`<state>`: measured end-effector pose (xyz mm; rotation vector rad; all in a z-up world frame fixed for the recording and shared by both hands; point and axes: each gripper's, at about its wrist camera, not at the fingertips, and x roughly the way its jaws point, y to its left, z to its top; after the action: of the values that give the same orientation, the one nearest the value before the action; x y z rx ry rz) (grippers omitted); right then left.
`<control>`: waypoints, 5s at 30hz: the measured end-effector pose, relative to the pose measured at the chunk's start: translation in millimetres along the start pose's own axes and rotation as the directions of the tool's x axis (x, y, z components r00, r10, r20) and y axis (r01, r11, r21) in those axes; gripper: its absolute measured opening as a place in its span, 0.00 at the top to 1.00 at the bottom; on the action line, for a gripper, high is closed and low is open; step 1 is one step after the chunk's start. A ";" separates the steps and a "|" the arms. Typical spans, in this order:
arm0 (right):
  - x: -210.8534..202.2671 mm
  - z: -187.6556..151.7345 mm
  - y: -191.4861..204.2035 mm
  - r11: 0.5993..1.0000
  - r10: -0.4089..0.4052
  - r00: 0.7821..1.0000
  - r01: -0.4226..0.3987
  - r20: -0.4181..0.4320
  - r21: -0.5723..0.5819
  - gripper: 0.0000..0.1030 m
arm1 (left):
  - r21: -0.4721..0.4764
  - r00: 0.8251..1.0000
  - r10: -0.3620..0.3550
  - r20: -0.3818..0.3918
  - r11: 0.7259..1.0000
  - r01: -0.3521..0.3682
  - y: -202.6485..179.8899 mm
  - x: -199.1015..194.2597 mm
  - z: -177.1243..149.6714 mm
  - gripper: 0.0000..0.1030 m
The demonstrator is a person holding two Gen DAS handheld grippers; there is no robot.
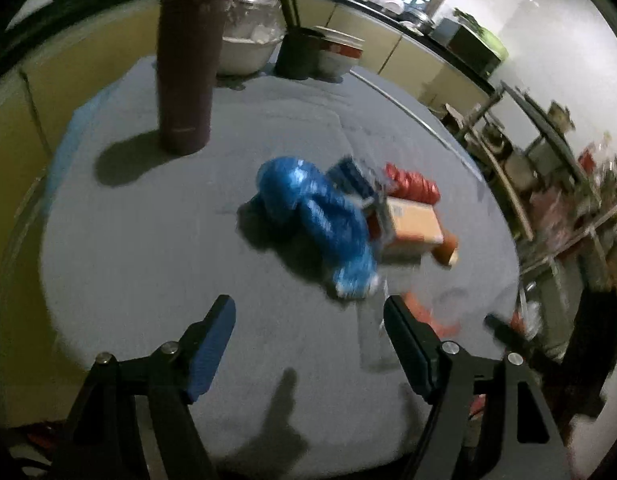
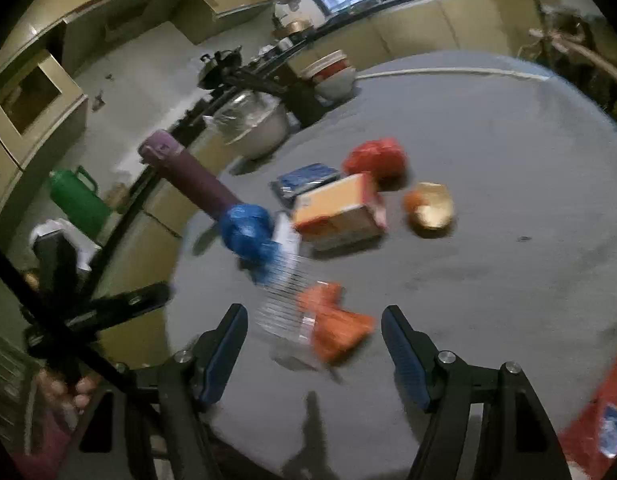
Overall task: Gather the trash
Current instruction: 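Grasp the blue plastic bag with the left tool while the right tool grasps the clear box, then carry bag and clear box to the red basket and release both, then return both tools to the table and grasp the orange bag with the right tool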
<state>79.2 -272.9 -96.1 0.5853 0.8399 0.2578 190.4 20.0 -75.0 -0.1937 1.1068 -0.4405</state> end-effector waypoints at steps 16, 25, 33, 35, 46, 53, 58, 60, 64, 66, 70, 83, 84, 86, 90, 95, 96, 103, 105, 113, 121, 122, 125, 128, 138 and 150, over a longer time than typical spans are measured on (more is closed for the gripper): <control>104.9 24.3 28.7 0.993 -0.107 0.979 0.098 -0.174 -0.059 0.29 | -0.288 0.986 -0.077 -0.150 0.957 0.031 14.3 90.9 72.1 0.25; 91.7 14.6 41.2 0.992 -0.066 0.991 0.053 -0.113 -0.113 0.53 | -0.341 0.980 -0.136 -0.145 0.937 0.080 31.3 101.2 54.6 0.67; 41.6 16.4 16.9 0.984 0.167 0.986 -0.167 -0.004 0.058 0.53 | -0.262 0.994 -0.091 -0.053 0.962 0.074 28.5 49.7 35.6 0.67; 28.5 17.6 7.3 0.968 0.223 0.974 -0.226 0.034 0.110 0.53 | -0.213 0.998 -0.062 -0.032 0.976 0.054 18.7 31.7 26.9 0.67; -38.4 11.2 -37.4 0.936 0.230 0.953 -0.272 0.199 0.225 0.53 | 0.095 0.997 0.003 0.079 0.995 -0.010 -63.4 -29.2 -30.9 0.67; -99.6 -1.9 -68.6 0.948 0.141 0.946 -0.214 0.291 0.236 0.53 | 0.232 0.993 0.029 0.114 0.971 -0.055 -108.8 -38.1 -57.5 0.67; -144.6 -13.6 -98.1 0.946 0.069 0.932 -0.175 0.357 0.273 0.53 | 0.322 0.993 0.012 0.118 0.945 -0.049 -143.4 -36.1 -74.0 0.67; -161.7 -18.2 -109.9 0.944 0.042 0.925 -0.161 0.377 0.289 0.53 | 0.345 0.994 -0.006 0.109 0.938 -0.032 -153.9 -32.3 -76.9 0.67; -200.2 -29.9 -133.8 0.945 -0.051 0.909 -0.091 0.415 0.315 0.53 | 0.400 0.995 -0.049 0.082 0.916 0.013 -181.1 -26.0 -86.5 0.67; -216.1 -36.4 -146.8 0.940 -0.083 0.898 -0.074 0.433 0.334 0.53 | 0.433 0.995 -0.084 0.062 0.900 0.049 -197.3 -20.6 -89.8 0.67; -252.3 -52.9 -176.5 0.920 -0.161 0.866 -0.043 0.473 0.391 0.53 | 0.485 0.990 -0.141 0.024 0.867 0.112 -230.1 -11.2 -99.4 0.67; -298.1 -91.8 -231.4 0.871 -0.318 0.809 0.043 0.494 0.490 0.53 | 0.567 0.944 -0.288 -0.162 0.756 0.328 -347.0 35.7 -127.4 0.66; -299.9 -95.5 -236.5 0.866 -0.333 0.806 0.056 0.489 0.497 0.53 | 0.569 0.939 -0.293 -0.181 0.748 0.343 -356.8 41.5 -130.8 0.66; -301.3 -102.5 -244.9 0.857 -0.352 0.803 0.069 0.481 0.511 0.53 | 0.577 0.927 -0.305 -0.219 0.726 0.375 -377.1 53.2 -138.4 0.66; -303.6 -115.0 -262.5 0.831 -0.391 0.796 0.090 0.462 0.549 0.52 | 0.594 0.913 -0.311 -0.265 0.693 0.409 -408.4 73.6 -155.5 0.65; -295.7 -123.3 -278.1 0.811 -0.409 0.806 0.107 0.428 0.575 0.52 | 0.622 0.909 -0.270 -0.318 0.664 0.415 -430.4 101.1 -174.0 0.51; -292.7 -123.8 -280.9 0.809 -0.403 0.812 0.100 0.423 0.579 0.51 | 0.630 0.914 -0.249 -0.321 0.664 0.402 -431.5 106.9 -177.5 0.45; -277.8 -121.7 -288.0 0.791 -0.359 0.847 0.052 0.393 0.610 0.37 | 0.647 0.936 -0.184 -0.301 0.681 0.342 -415.8 113.2 -177.4 0.41; -280.4 -121.3 -284.9 0.793 -0.363 0.840 0.051 0.404 0.607 0.36 | 0.653 0.945 -0.173 -0.278 0.688 0.318 -405.8 106.7 -173.1 0.40; -280.0 -105.6 -243.5 0.852 -0.332 0.832 0.061 0.445 0.520 0.36 | 0.686 0.988 -0.085 -0.132 0.712 0.153 -336.8 62.8 -171.8 0.35; -239.7 -69.5 -161.0 0.944 -0.232 0.873 0.096 0.429 0.316 0.36 | 0.603 1.000 -0.001 0.001 0.798 0.000 -226.5 12.6 -170.0 0.33; -232.4 -66.3 -152.6 0.950 -0.220 0.881 0.097 0.419 0.296 0.36 | 0.576 1.000 0.011 0.015 0.817 -0.017 -210.4 7.3 -167.3 0.32; -203.3 -55.5 -123.4 0.969 -0.178 0.911 0.097 0.373 0.226 0.36 | 0.486 0.997 0.056 0.052 0.871 -0.074 -161.1 -7.4 -157.7 0.32; -168.8 -47.0 -97.1 0.983 -0.116 0.944 0.065 0.308 0.172 0.36 | 0.386 0.991 0.098 0.092 0.914 -0.126 -115.3 -22.4 -143.5 0.32; -28.2 -18.8 -6.5 0.997 -0.006 1.000 0.007 0.017 -0.079 0.39 | 0.170 0.975 0.143 0.170 0.970 -0.172 -31.1 -51.9 -110.3 0.31; 92.6 -13.7 8.4 0.979 -0.091 0.977 0.052 -0.192 -0.200 0.59 | 0.128 0.998 0.035 0.055 0.991 -0.042 -15.1 -15.1 -37.7 0.27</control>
<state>129.0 -220.5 -156.1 0.3492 1.0156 0.3325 147.3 15.5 -73.8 -0.0700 1.0255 -0.4686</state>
